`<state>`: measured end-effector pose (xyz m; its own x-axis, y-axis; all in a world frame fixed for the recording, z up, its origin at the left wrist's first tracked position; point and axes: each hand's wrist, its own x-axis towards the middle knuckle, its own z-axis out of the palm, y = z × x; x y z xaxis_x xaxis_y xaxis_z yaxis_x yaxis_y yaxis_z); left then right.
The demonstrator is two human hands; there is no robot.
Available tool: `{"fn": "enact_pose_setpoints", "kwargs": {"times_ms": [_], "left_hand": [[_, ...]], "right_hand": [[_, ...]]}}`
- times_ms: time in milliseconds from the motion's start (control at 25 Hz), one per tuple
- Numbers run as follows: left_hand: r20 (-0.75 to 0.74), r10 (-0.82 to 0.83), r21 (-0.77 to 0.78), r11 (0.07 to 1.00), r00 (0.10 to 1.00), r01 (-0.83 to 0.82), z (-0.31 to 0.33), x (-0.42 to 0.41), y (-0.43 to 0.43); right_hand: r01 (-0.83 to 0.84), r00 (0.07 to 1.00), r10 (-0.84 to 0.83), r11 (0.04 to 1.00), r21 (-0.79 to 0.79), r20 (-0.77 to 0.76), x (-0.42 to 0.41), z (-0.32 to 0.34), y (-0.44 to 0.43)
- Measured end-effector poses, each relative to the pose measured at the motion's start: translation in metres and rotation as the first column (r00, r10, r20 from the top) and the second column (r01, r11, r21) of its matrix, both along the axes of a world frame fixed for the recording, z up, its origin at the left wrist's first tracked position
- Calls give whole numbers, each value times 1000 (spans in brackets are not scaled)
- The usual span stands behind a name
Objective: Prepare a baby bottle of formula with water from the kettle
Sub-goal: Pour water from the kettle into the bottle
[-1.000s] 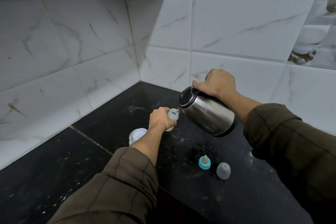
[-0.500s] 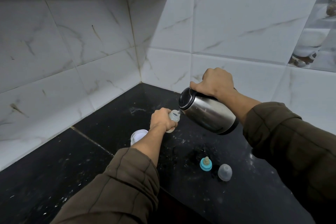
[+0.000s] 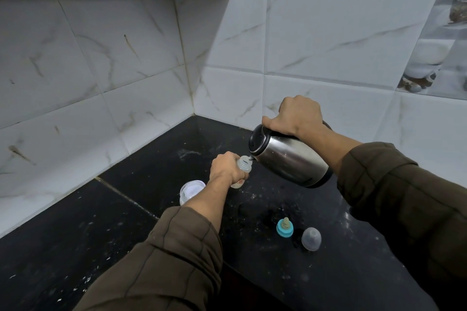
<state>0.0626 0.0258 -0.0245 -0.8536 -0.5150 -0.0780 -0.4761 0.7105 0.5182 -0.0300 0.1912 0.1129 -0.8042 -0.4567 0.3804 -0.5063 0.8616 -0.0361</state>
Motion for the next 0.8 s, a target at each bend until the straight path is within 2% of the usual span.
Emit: {"fn": "enact_pose_setpoints", "kwargs": {"times_ms": [800], "left_hand": [[37,-48,-4,999,998,49,-8,-8,7]], "right_hand": [[-4,1000,4,999,40,-7,-1,-3,7]]}}
